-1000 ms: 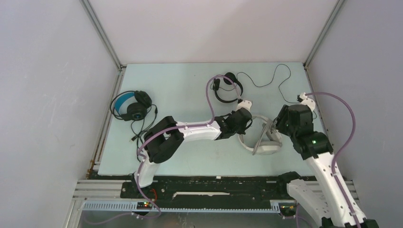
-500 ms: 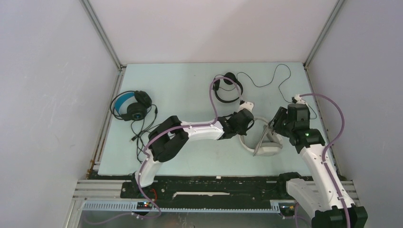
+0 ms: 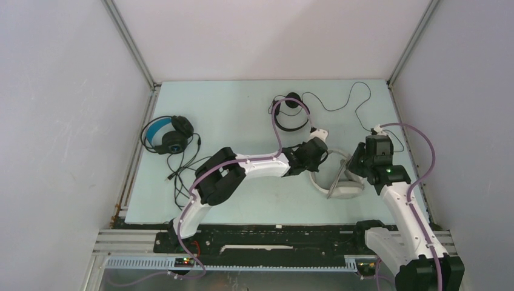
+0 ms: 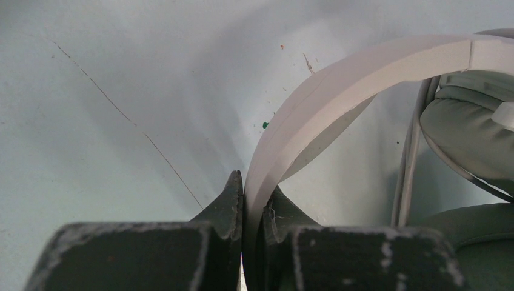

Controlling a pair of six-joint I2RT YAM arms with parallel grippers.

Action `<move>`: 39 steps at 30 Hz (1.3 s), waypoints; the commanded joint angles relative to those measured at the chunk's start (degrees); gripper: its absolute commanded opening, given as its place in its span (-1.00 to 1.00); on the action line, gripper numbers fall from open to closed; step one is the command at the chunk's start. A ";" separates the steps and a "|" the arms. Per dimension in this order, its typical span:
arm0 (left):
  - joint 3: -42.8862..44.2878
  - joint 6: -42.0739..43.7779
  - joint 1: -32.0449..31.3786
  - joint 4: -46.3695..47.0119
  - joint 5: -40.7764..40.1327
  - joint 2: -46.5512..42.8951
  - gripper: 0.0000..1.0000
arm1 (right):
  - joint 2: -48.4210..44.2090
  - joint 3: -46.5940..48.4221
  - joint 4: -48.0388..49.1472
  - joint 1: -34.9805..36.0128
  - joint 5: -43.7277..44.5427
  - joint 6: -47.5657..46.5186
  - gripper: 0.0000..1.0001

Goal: Wrap the headphones
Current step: Place the headphones at the center of the board.

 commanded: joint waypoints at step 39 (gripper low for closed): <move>-7.59 0.16 3.88 4.53 4.23 -12.70 0.37 | 5.99 -0.52 8.22 -0.25 -0.84 1.61 -0.57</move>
